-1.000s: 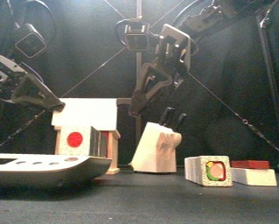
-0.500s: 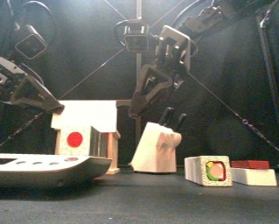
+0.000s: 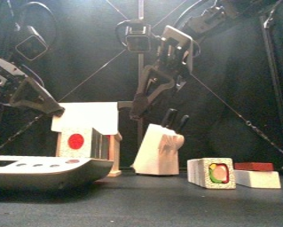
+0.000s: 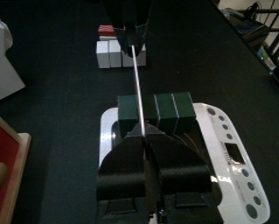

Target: Cut sushi roll

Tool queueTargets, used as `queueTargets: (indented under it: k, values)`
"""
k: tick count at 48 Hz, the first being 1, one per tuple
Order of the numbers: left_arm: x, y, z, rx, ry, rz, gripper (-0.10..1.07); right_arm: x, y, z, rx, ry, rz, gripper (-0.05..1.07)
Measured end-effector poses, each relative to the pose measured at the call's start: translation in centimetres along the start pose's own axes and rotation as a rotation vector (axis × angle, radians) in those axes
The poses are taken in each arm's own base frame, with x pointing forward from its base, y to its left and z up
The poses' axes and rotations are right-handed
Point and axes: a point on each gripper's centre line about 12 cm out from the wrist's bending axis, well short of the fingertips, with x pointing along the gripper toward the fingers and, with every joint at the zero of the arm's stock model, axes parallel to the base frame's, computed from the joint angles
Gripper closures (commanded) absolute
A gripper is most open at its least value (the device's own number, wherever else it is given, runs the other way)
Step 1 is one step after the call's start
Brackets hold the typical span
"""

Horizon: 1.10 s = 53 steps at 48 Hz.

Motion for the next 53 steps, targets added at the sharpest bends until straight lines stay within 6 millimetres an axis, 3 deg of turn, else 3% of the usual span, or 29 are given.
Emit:
queueTargets:
  k: [22, 53]
  values:
    - [0.3, 0.1, -0.7, -0.012, 0.034, 0.007, 0.72, 1.0, 0.0, -0.6, 0.001, 0.026, -0.003, 0.52]
    - [1.3, 0.1, -2.6, -0.022, 0.121, 0.015, 0.72, 3.9, 0.0, -1.9, 0.036, 0.072, 0.001, 0.52]
